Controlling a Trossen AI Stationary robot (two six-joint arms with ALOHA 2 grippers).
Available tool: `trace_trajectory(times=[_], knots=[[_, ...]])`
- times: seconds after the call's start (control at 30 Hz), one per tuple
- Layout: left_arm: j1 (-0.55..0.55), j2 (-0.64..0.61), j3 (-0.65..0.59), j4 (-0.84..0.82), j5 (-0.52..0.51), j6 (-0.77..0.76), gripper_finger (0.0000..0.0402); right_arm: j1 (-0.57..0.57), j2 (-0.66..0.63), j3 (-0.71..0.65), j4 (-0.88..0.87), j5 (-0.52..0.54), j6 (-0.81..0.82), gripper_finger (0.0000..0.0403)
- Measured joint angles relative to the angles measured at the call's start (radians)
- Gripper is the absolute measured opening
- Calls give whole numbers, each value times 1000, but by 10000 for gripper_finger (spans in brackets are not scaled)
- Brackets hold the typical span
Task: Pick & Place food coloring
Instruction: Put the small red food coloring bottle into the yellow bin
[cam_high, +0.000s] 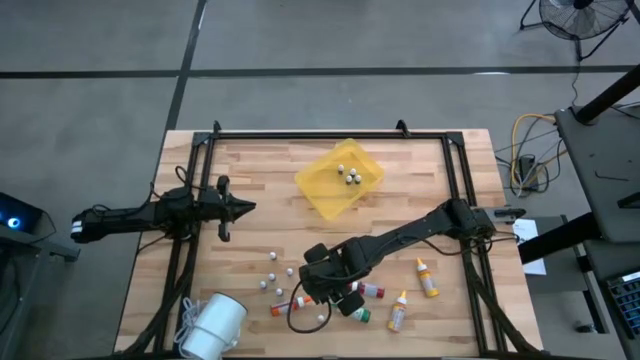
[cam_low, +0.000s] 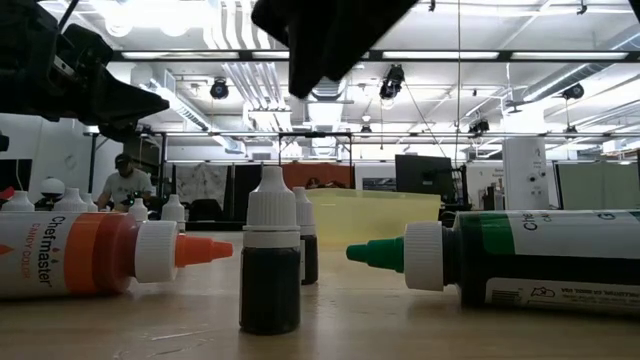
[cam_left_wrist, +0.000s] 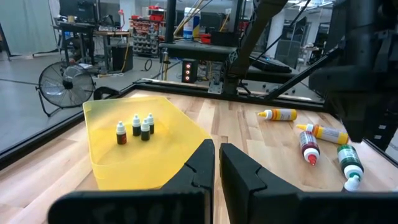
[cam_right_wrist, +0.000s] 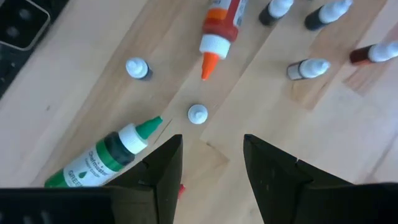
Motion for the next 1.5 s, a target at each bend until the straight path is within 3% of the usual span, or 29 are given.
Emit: trace_trajectory(times=[0.53,1.5], knots=[[1,0,0,0,0,0,0,10,0,-115,120,-7,-21,162],[0,0,0,0,0,0,0,16,-1,-149,197,-36,-32,162]])
